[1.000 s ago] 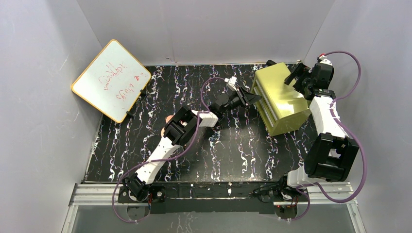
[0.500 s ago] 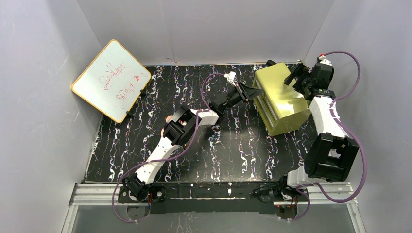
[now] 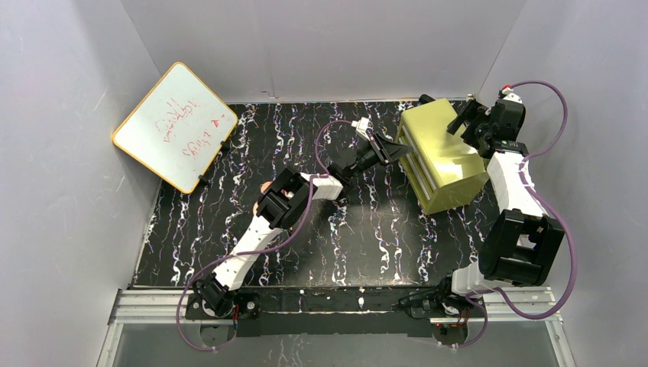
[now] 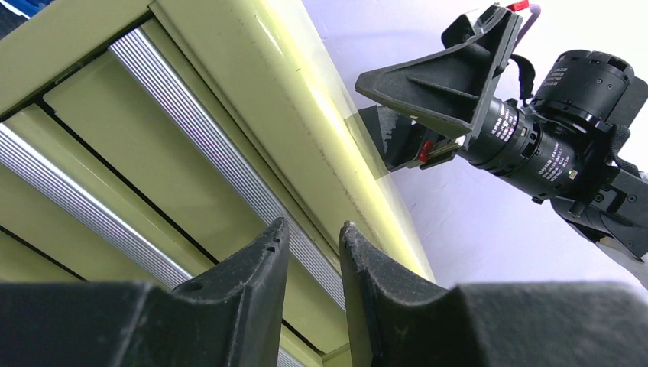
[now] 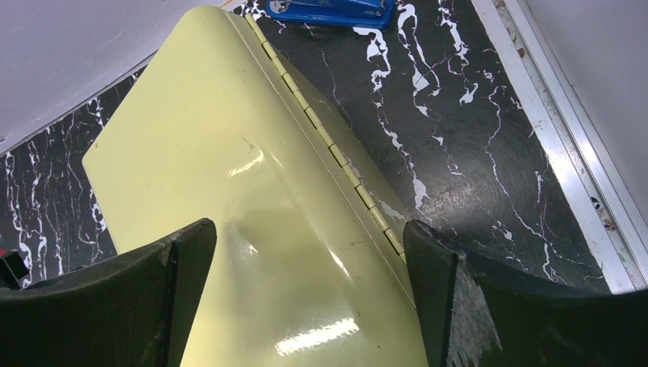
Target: Organize the makeup
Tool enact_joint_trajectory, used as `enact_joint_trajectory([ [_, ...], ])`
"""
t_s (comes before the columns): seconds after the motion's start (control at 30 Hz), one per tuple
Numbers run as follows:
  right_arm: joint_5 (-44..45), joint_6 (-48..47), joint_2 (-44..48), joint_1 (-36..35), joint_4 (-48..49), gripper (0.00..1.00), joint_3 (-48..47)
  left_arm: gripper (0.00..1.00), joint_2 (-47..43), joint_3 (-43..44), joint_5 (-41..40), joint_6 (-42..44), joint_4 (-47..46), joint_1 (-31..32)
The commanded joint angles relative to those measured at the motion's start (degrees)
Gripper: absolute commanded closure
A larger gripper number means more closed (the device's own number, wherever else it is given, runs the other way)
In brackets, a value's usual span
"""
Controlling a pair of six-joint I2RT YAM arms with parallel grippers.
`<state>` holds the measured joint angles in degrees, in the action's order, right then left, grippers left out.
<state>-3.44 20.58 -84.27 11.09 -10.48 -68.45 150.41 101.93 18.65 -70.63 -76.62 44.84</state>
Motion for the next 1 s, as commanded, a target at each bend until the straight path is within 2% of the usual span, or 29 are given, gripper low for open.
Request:
enact_joint_trajectory([
  [0.0,-0.60,-0.80,1.65,0.29,1.69,0.00,0.47,0.70,-1.14,0.30,-0.04,0.65,-2.09,-0.05],
  [0.27,-0.69,-0.82,1.54,0.25,1.80,0.00,0.59,0.70,2.16,4.65,-0.11,-1.09,-1.88,-0.10],
  [0.67,-0.94,-0.80,1.22,0.25,2.25,0.00,1.03,0.69,4.49,5.16,-0.91,-0.91,-0.91,-0.10],
  [0.97,-1.29,-1.07,0.53,0.27,2.48,0.00,0.99,0.70,5.56,8.80,-1.07,-1.44,-0.28,-0.10],
])
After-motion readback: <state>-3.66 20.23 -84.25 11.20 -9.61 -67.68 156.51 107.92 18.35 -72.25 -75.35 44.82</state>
